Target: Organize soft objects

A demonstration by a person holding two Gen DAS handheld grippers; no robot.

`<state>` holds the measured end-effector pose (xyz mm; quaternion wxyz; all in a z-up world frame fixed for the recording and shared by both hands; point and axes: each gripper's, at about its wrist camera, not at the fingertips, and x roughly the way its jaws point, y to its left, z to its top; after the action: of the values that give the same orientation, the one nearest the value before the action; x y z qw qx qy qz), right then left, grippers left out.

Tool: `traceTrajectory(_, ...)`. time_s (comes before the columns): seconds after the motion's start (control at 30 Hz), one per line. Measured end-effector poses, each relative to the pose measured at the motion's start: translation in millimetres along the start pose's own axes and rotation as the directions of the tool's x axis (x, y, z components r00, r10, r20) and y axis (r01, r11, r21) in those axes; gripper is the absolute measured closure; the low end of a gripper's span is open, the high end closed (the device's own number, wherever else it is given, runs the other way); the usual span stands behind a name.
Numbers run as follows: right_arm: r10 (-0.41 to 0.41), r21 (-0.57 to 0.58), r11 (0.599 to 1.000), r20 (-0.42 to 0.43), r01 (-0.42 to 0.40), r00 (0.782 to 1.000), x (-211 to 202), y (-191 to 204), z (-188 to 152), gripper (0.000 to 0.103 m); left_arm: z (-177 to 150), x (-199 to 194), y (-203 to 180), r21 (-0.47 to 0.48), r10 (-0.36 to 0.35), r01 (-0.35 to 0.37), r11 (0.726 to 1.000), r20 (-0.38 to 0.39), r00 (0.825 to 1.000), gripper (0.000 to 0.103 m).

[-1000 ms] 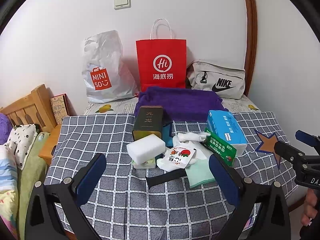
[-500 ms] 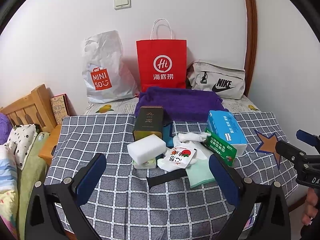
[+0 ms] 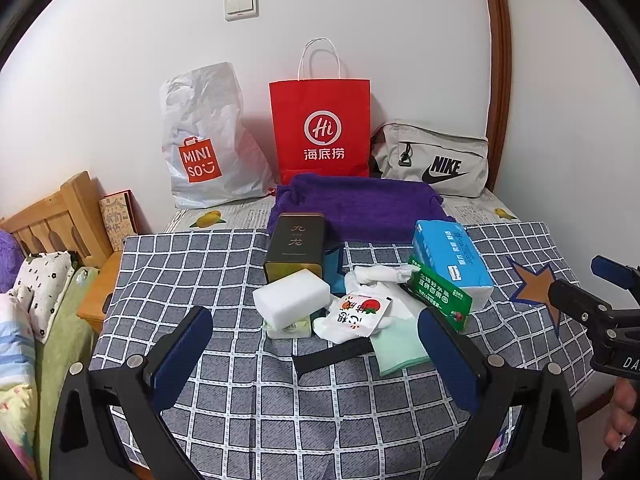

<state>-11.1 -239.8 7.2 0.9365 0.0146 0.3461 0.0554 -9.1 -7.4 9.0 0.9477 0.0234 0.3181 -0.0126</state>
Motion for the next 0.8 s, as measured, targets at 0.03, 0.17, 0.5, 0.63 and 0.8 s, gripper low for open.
traceTrajectory(0.03, 0.001, 0.0, 1.0, 0.0, -0.001, 1.0, -0.1, 0.1, -0.1, 0.0, 0.3, -0.1, -0.2, 0.001, -0.001, 0.001, 1.0, 0.001, 1.0, 0.0)
traceTrajectory(0.17, 0.012, -0.004, 1.0, 0.001, -0.012, 1.0, 0.8, 1.9, -0.6, 0.0, 0.5, 0.4, 0.7, -0.004, -0.007, 0.007, 1.0, 0.0, 1.0, 0.0)
traceTrajectory(0.5, 0.03, -0.006, 1.0, -0.041, -0.03, 0.999, 22.0, 0.2, -8.4, 0.0, -6.6, 18.2, 12.0, -0.016, 0.001, -0.001, 1.0, -0.033, 0.999, 0.0)
traceTrajectory(0.63, 0.041, 0.006, 0.999, -0.072, -0.041, 0.997, 37.7, -3.8, -14.2, 0.0, -15.7, 33.7, 21.9, -0.042, 0.003, -0.007, 0.999, -0.072, 0.997, 0.0)
traceTrajectory(0.8, 0.073, 0.015, 0.997, -0.097, -0.072, 0.993, 59.7, -6.1, -20.4, 0.001, -26.7, 53.6, 35.1, -0.065, 0.02, -0.027, 0.998, -0.115, 0.993, 0.0)
